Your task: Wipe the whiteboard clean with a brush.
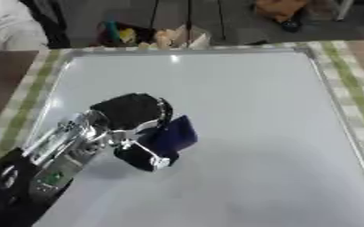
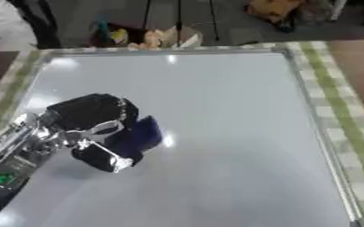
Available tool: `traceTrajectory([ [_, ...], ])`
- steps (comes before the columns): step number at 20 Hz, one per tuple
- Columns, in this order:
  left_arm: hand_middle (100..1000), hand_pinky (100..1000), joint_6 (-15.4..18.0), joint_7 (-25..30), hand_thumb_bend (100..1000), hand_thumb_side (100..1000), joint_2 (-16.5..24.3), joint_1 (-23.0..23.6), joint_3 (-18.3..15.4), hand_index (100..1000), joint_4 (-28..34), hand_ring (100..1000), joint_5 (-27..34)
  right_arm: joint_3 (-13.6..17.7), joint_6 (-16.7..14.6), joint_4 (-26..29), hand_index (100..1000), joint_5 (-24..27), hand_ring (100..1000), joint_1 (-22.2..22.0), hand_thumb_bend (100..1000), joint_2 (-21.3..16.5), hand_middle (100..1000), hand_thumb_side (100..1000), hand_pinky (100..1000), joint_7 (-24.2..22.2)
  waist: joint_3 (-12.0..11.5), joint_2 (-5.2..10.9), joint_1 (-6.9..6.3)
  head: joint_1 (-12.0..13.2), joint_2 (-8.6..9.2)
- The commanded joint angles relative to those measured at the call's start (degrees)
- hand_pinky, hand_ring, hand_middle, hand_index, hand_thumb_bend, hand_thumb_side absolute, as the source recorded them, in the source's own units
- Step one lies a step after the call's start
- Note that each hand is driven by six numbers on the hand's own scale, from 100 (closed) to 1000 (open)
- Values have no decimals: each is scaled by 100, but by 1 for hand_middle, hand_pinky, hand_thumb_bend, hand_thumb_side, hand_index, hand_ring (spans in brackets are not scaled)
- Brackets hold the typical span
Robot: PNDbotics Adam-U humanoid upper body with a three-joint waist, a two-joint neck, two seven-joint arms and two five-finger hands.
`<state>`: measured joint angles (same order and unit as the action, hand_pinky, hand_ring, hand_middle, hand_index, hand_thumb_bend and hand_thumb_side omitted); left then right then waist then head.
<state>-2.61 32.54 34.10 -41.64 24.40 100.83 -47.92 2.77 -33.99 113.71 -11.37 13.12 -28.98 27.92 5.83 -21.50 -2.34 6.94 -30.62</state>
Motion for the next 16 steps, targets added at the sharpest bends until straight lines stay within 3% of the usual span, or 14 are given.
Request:
traceTrajectory([
  [1,516,381,-89,-98,249,411,228,-23,-246,287,-52,615,-51,25,-4,88,820,-28,754,29,100,-137,563,953,804,16,-2,113,14,15,64],
  [16,512,392,-412,-445,261,397,497,3,-813,287,-688,619,-199,10,-6,88,821,-83,754,20,100,-112,561,954,804,28,-2,82,21,79,114],
])
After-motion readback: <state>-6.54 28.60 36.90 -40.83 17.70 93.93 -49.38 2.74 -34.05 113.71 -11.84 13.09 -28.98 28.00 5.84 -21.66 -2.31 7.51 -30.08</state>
